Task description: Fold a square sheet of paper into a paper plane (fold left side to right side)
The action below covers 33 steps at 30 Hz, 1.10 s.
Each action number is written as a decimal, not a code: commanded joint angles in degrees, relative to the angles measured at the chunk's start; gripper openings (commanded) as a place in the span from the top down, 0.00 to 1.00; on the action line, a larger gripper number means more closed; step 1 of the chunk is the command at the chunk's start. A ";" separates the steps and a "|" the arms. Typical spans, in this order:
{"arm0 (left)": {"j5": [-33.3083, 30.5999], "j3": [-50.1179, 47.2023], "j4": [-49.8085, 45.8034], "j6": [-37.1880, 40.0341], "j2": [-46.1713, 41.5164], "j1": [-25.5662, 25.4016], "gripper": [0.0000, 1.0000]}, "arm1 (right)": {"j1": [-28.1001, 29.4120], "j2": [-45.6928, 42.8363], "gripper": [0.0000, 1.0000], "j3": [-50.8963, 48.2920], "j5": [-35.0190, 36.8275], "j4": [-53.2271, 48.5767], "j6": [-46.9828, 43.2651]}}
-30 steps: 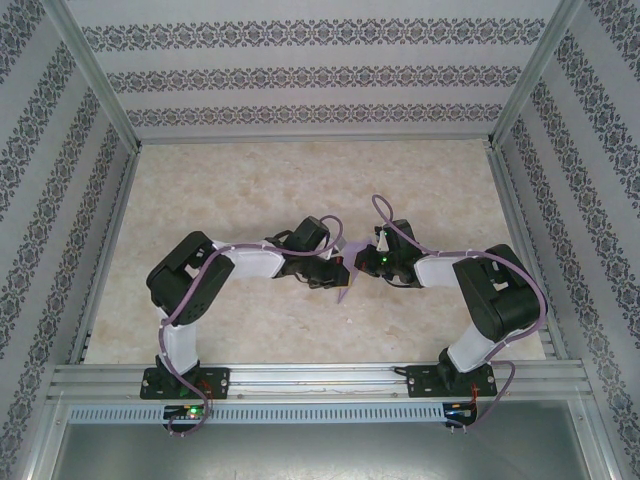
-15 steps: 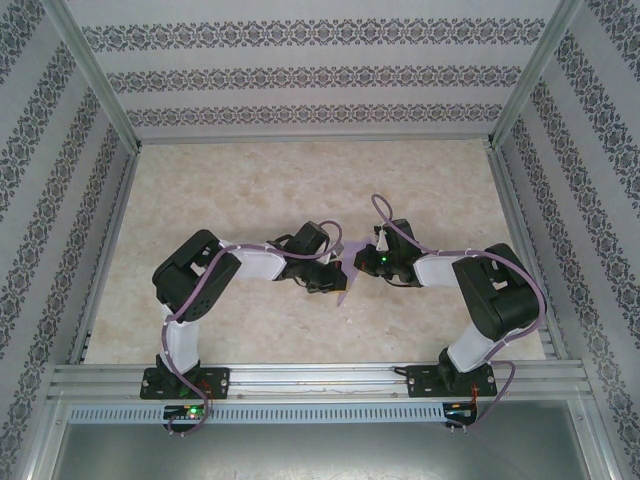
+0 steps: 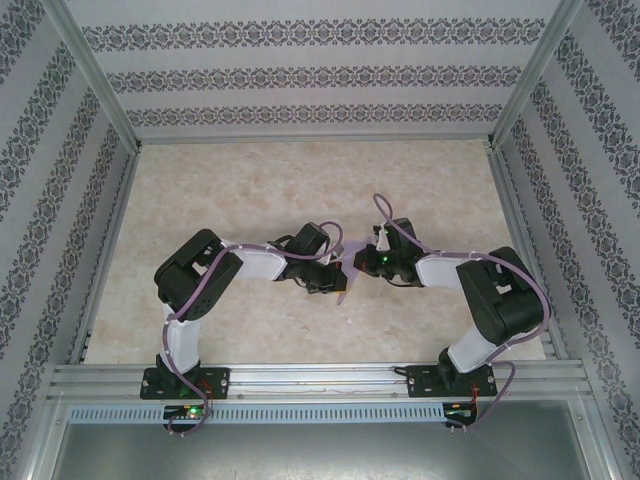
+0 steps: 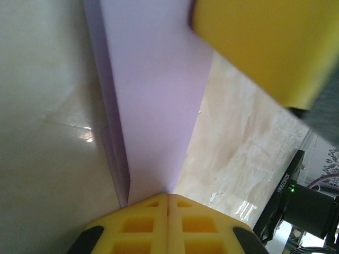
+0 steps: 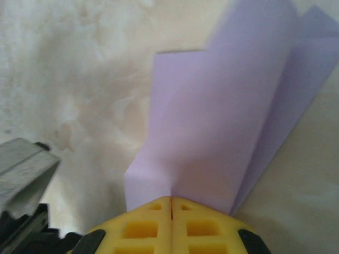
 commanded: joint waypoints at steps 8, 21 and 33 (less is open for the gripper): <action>-4.76 -2.14 -8.18 4.16 1.90 -0.04 0.98 | -0.80 -9.24 1.00 -3.51 -3.83 0.23 -4.01; -7.85 -4.58 -14.03 7.31 -0.11 -0.16 0.99 | 4.60 -6.84 1.00 -7.25 -3.47 8.31 -0.44; -8.09 -4.08 -14.47 7.58 0.23 -0.09 0.99 | 4.49 0.28 1.00 -4.76 -1.72 11.04 -0.84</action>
